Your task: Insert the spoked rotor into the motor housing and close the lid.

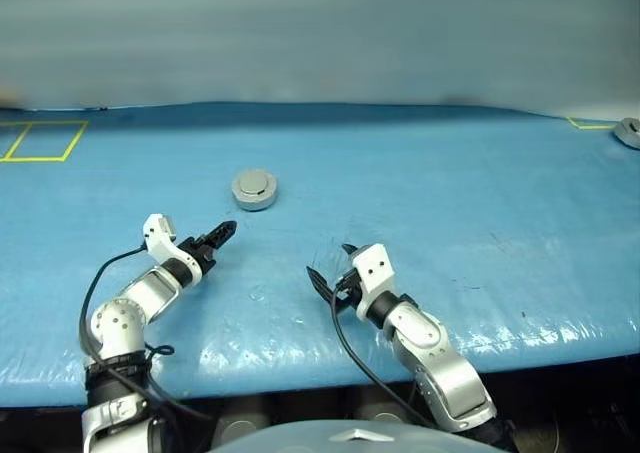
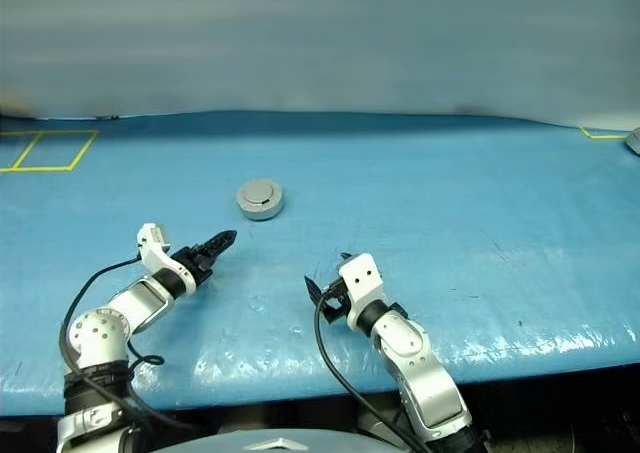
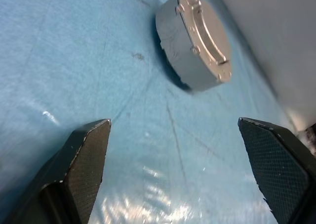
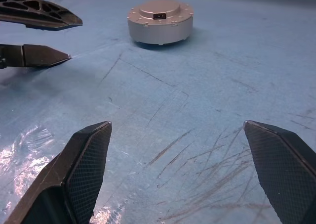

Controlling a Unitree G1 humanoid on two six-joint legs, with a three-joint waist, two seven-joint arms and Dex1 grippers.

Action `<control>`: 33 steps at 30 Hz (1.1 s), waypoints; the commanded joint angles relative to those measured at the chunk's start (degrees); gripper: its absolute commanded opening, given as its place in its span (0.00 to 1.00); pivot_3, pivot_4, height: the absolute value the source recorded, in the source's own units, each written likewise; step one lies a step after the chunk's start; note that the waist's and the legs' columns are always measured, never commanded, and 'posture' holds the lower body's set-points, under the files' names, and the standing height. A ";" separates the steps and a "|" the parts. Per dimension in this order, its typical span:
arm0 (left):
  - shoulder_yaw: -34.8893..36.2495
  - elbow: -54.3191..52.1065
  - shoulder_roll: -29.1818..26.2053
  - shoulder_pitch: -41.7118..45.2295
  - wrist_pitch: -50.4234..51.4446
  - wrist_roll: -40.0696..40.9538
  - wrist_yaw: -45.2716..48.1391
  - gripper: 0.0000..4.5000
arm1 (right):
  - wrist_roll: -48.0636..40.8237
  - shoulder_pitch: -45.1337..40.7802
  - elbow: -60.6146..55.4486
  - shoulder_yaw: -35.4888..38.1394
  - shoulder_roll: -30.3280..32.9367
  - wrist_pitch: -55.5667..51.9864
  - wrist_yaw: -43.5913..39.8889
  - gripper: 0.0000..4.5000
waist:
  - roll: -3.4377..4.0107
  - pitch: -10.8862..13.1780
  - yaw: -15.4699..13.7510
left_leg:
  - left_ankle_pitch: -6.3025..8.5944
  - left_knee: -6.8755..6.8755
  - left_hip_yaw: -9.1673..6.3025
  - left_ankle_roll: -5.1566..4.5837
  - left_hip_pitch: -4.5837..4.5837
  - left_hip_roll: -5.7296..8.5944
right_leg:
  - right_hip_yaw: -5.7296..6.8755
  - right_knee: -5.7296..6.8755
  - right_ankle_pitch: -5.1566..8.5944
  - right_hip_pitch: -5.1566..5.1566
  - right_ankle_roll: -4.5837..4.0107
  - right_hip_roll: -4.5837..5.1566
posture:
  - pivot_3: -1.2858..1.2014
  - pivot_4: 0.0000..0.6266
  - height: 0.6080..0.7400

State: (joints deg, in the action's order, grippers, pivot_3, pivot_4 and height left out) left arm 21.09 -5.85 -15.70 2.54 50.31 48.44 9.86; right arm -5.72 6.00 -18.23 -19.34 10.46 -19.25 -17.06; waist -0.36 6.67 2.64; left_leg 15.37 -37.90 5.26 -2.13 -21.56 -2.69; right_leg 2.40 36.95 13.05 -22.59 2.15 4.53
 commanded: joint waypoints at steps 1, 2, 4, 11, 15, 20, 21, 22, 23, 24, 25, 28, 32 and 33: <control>-9.65 -4.29 -4.24 -8.12 -10.23 -13.13 5.22 1.00 | -0.61 -0.50 -1.75 0.72 0.25 1.81 -1.55 1.00 | 0.00 0.00 -0.28 | -0.01 0.11 0.00 0.03 -0.02 0.00 | 0.00 -0.01 -0.02 -0.06 -0.21 -0.01 | 0.52 0.24 1.00; -12.47 -6.06 -5.13 -9.86 -14.78 -16.70 6.75 1.00 | -0.38 -0.41 -1.80 0.83 0.70 2.54 -1.96 1.00 | 0.01 0.00 -0.47 | -0.01 0.19 0.00 0.06 -0.06 -0.01 | 0.01 -0.01 0.02 -0.14 -0.34 -0.01 | 0.52 0.24 1.00; -17.50 -7.79 -6.37 -12.49 -26.33 -25.14 8.72 1.00 | -0.06 -0.10 -1.78 1.00 1.65 3.74 -2.85 1.00 | 0.02 0.03 -0.79 | 0.02 0.33 0.00 0.13 -0.18 -0.01 | 0.01 -0.04 0.10 -0.31 -0.46 -0.01 | 0.52 0.24 1.00; -22.70 -4.83 -1.87 -14.62 -53.42 -39.97 7.67 1.00 | -0.63 3.02 -2.93 2.93 1.23 4.71 -1.66 1.00 | -0.20 0.18 -2.41 | -0.15 0.23 -0.15 -0.19 -1.63 -0.03 | 0.21 -0.10 0.14 -1.25 -0.54 -0.01 | 0.52 0.24 1.00; -24.21 -2.98 -1.02 -14.37 -57.38 -42.28 8.94 1.00 | -0.14 4.13 -3.29 2.57 0.38 4.86 -1.19 1.00 | -0.19 0.26 -2.30 | -0.08 0.08 -0.21 -0.31 -1.87 -0.04 | 0.36 -0.14 0.14 -1.36 -0.52 -0.03 | 0.52 0.24 1.00; -24.00 -1.64 -0.86 -13.72 -58.63 -42.41 10.04 1.00 | 0.41 3.91 -3.37 2.58 0.19 5.19 -1.26 1.00 | -0.31 0.51 -2.10 | -0.10 -0.11 -0.27 -0.36 -1.94 -0.02 | 0.65 -0.10 0.08 -1.35 -0.36 -0.28 | 0.52 0.24 1.00; -23.96 -1.48 -0.86 -13.61 -58.78 -42.36 10.27 1.00 | 0.50 3.80 -3.31 2.81 0.20 5.32 -1.22 1.00 | -0.31 0.51 -2.10 | -0.10 -0.14 -0.29 -0.37 -1.94 -0.02 | 0.67 -0.10 0.07 -1.33 -0.34 -0.30 | 0.52 0.24 1.00; -23.96 -1.34 -0.92 -13.48 -58.88 -42.31 10.60 1.00 | 0.44 3.73 -3.27 3.12 0.16 5.39 -1.20 1.00 | -0.32 0.51 -2.10 | -0.10 -0.15 -0.29 -0.38 -1.94 -0.02 | 0.67 -0.10 0.07 -1.32 -0.33 -0.30 | 0.52 0.24 1.00; -23.94 -1.21 -0.99 -13.36 -58.88 -42.28 10.92 1.00 | 0.45 3.69 -3.24 3.39 0.14 5.48 -1.15 1.00 | -0.32 0.51 -2.10 | -0.10 -0.15 -0.29 -0.39 -1.94 -0.01 | 0.67 -0.10 0.07 -1.31 -0.31 -0.30 | 0.52 0.24 1.00; -23.89 -1.05 -1.02 -13.21 -58.88 -42.26 11.17 1.00 | 0.51 3.70 -3.21 3.64 0.18 5.61 -1.12 1.00 | -0.32 0.51 -2.10 | -0.10 -0.16 -0.29 -0.39 -1.94 0.00 | 0.68 -0.10 0.07 -1.30 -0.31 -0.30 | 0.52 0.24 1.00; -23.86 -1.02 -1.00 -13.14 -58.85 -42.25 11.33 1.00 | 0.49 3.83 -3.27 3.90 0.27 5.66 -1.12 1.00 | -0.33 0.51 -2.11 | -0.10 -0.16 -0.30 -0.39 -1.94 0.00 | 0.68 -0.10 0.07 -1.29 -0.30 -0.31 | 0.52 0.24 1.00; -23.78 -0.79 -1.06 -12.90 -58.47 -42.05 12.15 1.00 | 0.60 4.21 -3.29 4.17 0.34 5.87 -1.10 1.00 | -0.33 0.51 -2.12 | -0.10 -0.16 -0.31 -0.39 -1.94 0.00 | 0.68 -0.10 0.06 -1.27 -0.28 -0.35 | 0.52 0.24 1.00; -23.54 -0.21 -1.22 -12.52 -58.49 -41.98 12.97 1.00 | 1.05 4.43 -3.00 3.96 -0.09 6.20 -0.83 1.00 | -0.33 0.51 -2.08 | -0.10 -0.16 -0.31 -0.39 -1.93 -0.01 | 0.67 -0.09 0.05 -1.25 -0.25 -0.39 | 0.52 0.24 1.00; -23.46 0.02 -1.27 -12.39 -58.57 -42.01 13.18 1.00 | 1.12 4.44 -2.94 3.89 -0.25 6.25 -0.74 1.00 | -0.33 0.51 -2.08 | -0.11 -0.17 -0.32 -0.39 -1.93 -0.02 | 0.67 -0.09 0.06 -1.25 -0.25 -0.41 | 0.52 0.24 1.00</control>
